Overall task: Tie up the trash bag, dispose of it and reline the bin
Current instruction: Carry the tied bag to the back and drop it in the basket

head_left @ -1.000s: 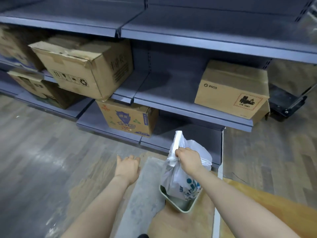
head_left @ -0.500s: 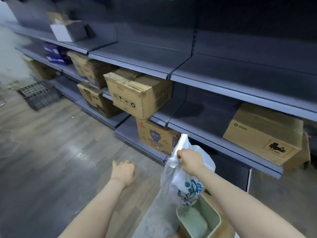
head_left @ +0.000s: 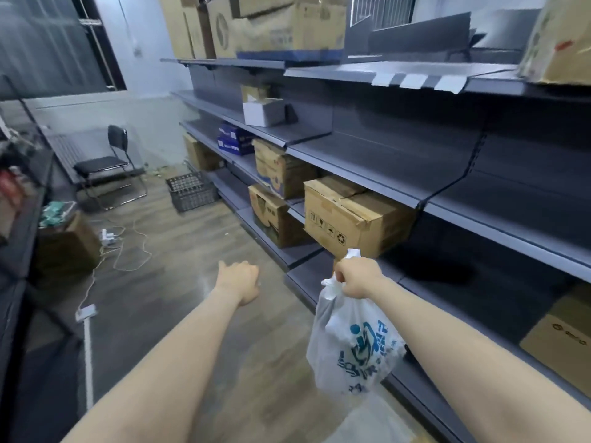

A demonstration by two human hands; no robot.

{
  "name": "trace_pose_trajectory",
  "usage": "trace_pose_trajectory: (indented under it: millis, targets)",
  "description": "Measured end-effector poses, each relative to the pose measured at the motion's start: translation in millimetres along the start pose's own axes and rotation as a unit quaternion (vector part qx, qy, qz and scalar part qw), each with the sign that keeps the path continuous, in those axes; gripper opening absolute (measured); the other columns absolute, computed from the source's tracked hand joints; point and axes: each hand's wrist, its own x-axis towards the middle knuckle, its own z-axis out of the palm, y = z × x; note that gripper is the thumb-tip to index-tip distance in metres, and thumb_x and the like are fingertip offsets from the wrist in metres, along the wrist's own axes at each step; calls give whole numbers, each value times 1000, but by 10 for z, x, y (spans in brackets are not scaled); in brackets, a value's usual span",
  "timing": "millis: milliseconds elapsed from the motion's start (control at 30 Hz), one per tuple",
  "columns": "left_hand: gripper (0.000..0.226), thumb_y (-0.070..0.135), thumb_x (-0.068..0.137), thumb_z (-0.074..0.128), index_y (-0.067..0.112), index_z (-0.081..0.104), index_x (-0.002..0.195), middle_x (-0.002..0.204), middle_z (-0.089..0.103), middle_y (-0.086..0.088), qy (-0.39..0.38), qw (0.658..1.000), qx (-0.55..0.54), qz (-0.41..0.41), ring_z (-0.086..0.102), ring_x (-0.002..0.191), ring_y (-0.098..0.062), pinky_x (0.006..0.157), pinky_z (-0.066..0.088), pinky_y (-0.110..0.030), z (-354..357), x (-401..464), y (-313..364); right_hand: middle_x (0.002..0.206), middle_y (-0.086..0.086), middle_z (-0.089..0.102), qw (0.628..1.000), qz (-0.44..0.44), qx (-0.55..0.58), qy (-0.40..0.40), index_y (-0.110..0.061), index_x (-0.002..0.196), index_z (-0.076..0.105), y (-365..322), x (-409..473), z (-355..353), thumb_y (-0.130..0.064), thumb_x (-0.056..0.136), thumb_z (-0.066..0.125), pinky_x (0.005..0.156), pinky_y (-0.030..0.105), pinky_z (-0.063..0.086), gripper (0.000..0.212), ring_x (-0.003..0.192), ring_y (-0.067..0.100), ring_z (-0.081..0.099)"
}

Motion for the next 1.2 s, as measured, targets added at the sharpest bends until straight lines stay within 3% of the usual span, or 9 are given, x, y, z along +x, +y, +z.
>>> trace_pose_trajectory:
  millis: [267, 367, 467, 600, 733, 933, 1100, 1200]
  targets:
    - [33, 32, 97, 42, 14, 53, 123, 131, 52, -9, -1, 998, -11, -54, 50, 124, -28, 109, 26, -51, 88, 0, -917, 99, 5, 59, 998, -54, -23, 20, -19, 111, 57, -872, 620, -450, -12, 83, 52, 72, 30, 43, 29, 85, 23, 51]
    - [33, 32, 97, 43, 14, 52, 122, 131, 52, -9, -5, 997, -6, -72, 49, 124, -27, 109, 25, -52, 144, 9, -1257, 96, 3, 56, 996, -72, -24, 47, -19, 112, 57, -1189, 874, -591, -15, 84, 54, 71, 28, 42, 28, 89, 21, 54]
    - [31, 31, 97, 43, 14, 54, 121, 131, 53, -9, -8, 996, -2, -91, 50, 124, -27, 109, 25, -51, 191, 62, -1597, 106, 6, 61, 994, -83, -21, 75, -18, 113, 59, -1472, 1133, -711, -16, 84, 55, 75, 31, 43, 29, 100, 25, 57]
    - [30, 28, 97, 42, 15, 55, 121, 132, 53, -8, -7, 993, 1, -118, 50, 124, -26, 107, 26, -48, 242, 238, -1980, 108, 6, 63, 989, -101, -11, 104, -17, 108, 59, -1763, 1528, -845, -19, 85, 56, 82, 36, 48, 24, 100, 27, 59]
    - [30, 28, 97, 42, 15, 54, 121, 130, 53, -9, -6, 991, 6, -137, 50, 123, -26, 107, 25, -48, 266, 545, -2297, 107, 4, 64, 987, -124, -16, 98, -18, 106, 59, -1998, 2031, -980, -17, 82, 57, 76, 34, 47, 24, 98, 26, 60]
    - [30, 27, 97, 42, 16, 55, 120, 129, 54, -8, 6, 983, 6, -181, 52, 121, -27, 107, 26, -50, 146, 1352, -2905, 101, 2, 67, 986, -158, -37, 35, -18, 99, 65, -2300, 3053, -1319, -20, 73, 68, 73, 33, 51, 26, 92, 22, 62]
    - [31, 26, 95, 42, 15, 55, 121, 131, 53, -8, 22, 976, 1, -218, 51, 122, -28, 105, 27, -49, -66, 2127, -3389, 97, 0, 66, 982, -186, -25, -16, -23, 83, 60, -2499, 3947, -1679, -21, 69, 73, 58, 27, 41, 19, 89, 21, 62]
    - [26, 22, 94, 43, 15, 58, 114, 126, 57, -7, 36, 974, -4, -225, 53, 117, -28, 104, 27, -49, -150, 2511, -3594, 88, -2, 64, 982, -187, 0, -22, -27, 72, 57, -2585, 4423, -1823, -21, 69, 73, 60, 25, 40, 17, 84, 19, 60]
